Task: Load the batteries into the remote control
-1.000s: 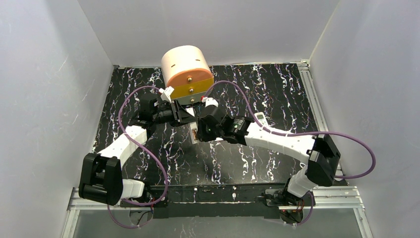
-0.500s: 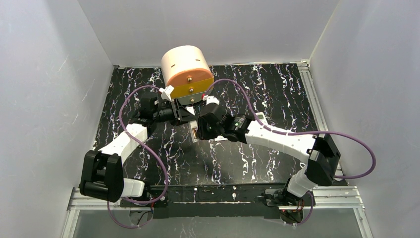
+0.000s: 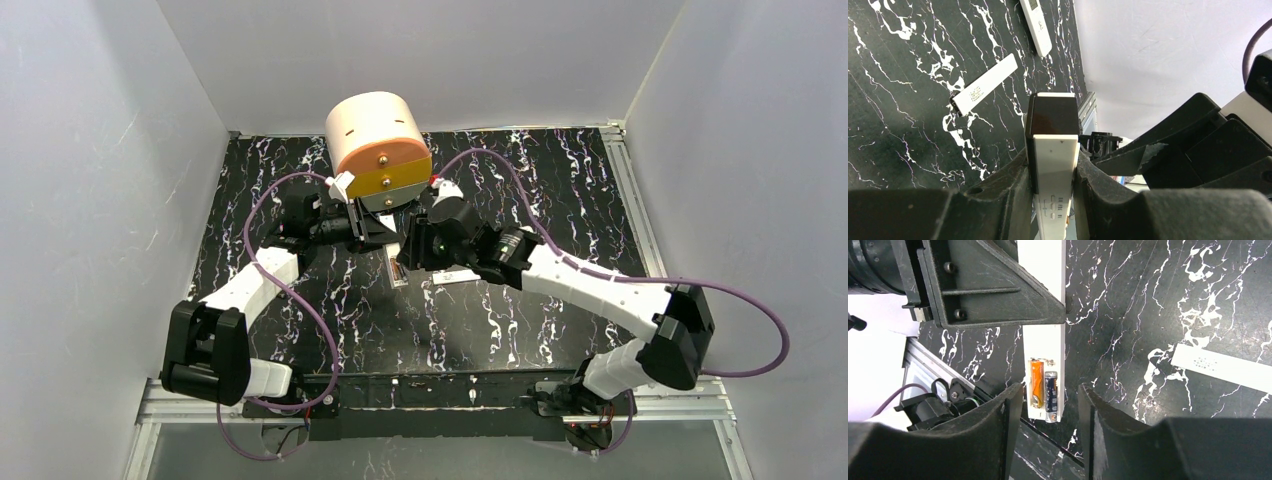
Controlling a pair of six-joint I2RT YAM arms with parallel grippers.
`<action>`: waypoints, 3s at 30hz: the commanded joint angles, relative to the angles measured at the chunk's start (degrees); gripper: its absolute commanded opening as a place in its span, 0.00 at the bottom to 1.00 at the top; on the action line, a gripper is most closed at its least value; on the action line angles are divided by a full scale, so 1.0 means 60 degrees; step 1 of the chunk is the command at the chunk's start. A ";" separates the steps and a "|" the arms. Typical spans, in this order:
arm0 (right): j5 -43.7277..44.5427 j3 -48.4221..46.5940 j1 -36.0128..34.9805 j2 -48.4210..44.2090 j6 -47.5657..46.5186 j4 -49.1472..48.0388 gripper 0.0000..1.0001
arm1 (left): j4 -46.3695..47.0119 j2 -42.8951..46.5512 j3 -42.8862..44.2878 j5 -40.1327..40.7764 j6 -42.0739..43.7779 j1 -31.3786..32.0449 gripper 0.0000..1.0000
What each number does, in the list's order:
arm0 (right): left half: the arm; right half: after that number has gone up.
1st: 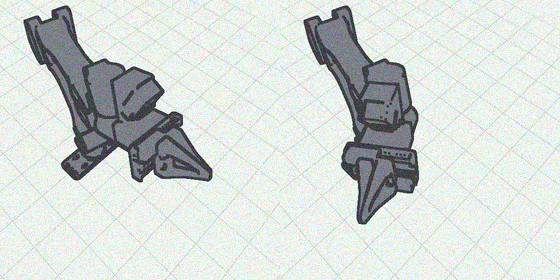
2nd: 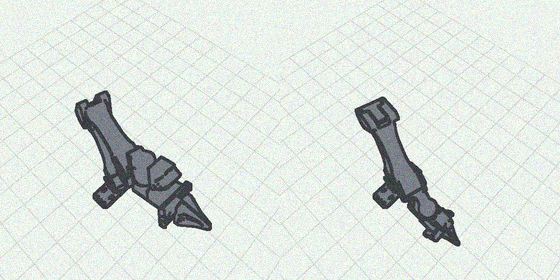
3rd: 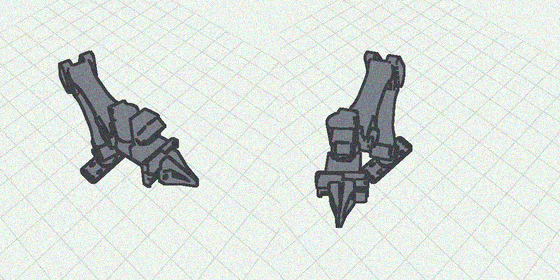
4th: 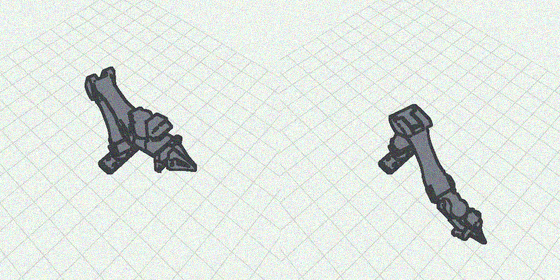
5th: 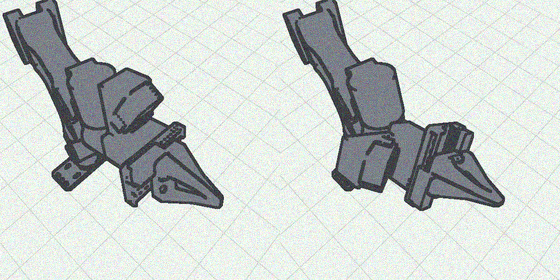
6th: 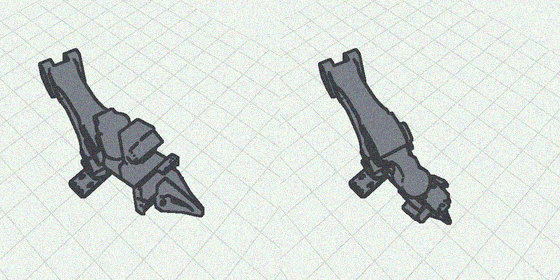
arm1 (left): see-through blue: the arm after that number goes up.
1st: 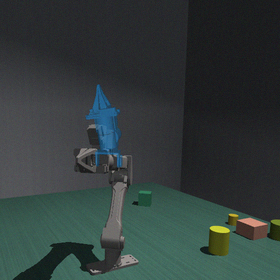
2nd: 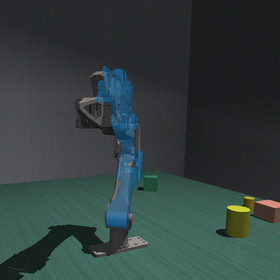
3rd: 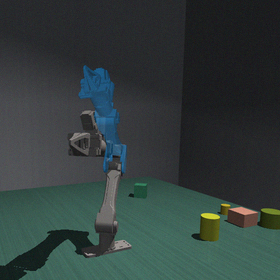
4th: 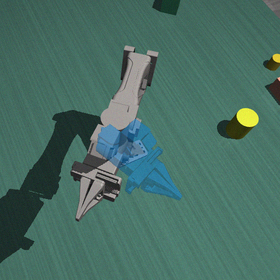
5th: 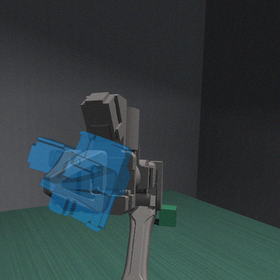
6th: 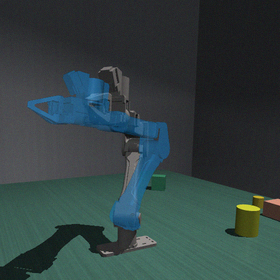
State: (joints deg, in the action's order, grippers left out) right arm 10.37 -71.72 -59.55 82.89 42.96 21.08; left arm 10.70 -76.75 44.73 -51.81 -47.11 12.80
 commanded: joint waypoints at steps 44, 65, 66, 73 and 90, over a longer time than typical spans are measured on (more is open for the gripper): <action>-0.0534 0.4386 0.0909 -0.2992 0.5416 -0.8554 0.93 | 0.7618 0.1337 -0.1504 0.1834 -1.0536 0.0046 0.00; -0.0836 0.4272 0.1020 -0.3129 0.4823 -0.8615 0.94 | 0.7812 0.1454 -0.1691 0.1767 -1.0494 0.0046 0.00; -0.0875 0.4305 0.1019 -0.3119 0.4824 -0.8731 0.94 | 0.7804 0.1456 -0.1674 0.1765 -1.0461 0.0050 0.00; -0.1434 0.4178 0.1028 -0.2616 0.4982 -0.9461 0.92 | 0.7812 0.1452 -0.1610 0.1666 -1.0385 0.0064 0.00; -0.1540 0.4245 0.1011 -0.2102 0.5470 -0.9945 0.72 | 0.7851 0.1561 -0.1817 0.1484 -1.0275 0.0064 0.00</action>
State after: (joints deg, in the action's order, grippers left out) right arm 1.28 -45.82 -53.60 70.02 75.05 -34.89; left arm 55.31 -69.43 34.11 -41.58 -109.54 12.88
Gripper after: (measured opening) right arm 0.746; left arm 0.268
